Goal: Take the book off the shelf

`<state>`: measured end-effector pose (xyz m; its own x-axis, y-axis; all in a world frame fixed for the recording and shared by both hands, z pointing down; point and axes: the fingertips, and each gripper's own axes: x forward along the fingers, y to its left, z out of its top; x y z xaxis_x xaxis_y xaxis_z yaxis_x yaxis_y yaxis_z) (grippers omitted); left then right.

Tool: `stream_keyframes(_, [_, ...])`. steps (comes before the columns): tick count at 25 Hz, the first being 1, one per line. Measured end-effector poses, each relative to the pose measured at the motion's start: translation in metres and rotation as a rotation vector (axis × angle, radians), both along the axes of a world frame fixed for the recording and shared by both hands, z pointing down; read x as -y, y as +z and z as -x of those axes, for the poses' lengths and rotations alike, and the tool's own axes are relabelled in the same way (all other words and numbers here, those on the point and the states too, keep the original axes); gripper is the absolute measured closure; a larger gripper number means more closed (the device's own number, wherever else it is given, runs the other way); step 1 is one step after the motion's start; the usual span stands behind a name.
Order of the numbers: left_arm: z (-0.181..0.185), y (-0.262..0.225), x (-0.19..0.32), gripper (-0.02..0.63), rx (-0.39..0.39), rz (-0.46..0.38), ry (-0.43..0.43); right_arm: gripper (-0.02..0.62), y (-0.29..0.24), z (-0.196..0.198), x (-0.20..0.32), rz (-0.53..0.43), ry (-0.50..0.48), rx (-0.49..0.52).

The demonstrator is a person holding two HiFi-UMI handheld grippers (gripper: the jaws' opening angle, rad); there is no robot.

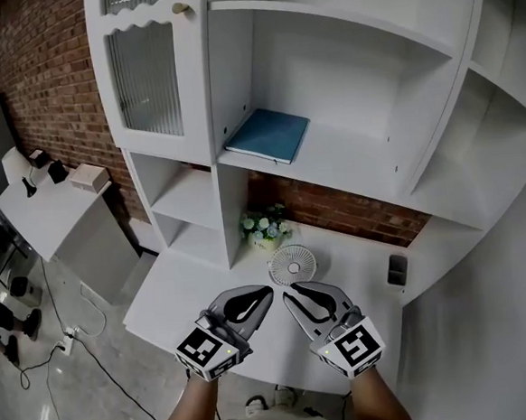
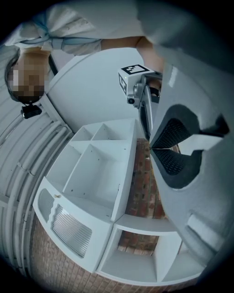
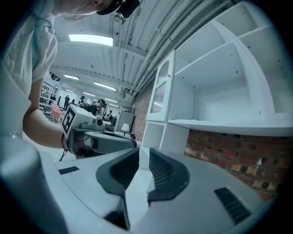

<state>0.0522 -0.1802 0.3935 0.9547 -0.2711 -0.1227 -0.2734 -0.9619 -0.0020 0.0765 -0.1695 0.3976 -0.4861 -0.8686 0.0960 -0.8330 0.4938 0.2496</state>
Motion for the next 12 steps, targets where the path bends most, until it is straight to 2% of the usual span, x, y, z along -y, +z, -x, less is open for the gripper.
stream_keyframes(5, [-0.015,-0.018,0.021,0.595,0.011,-0.045,-0.024,0.518,-0.014,-0.015,0.019,-0.024,-0.015,0.011])
stream_keyframes(12, [-0.028,-0.048,0.042,0.595,0.014,-0.125,-0.027,0.518,-0.053,-0.03,0.042,-0.074,-0.027,-0.127])
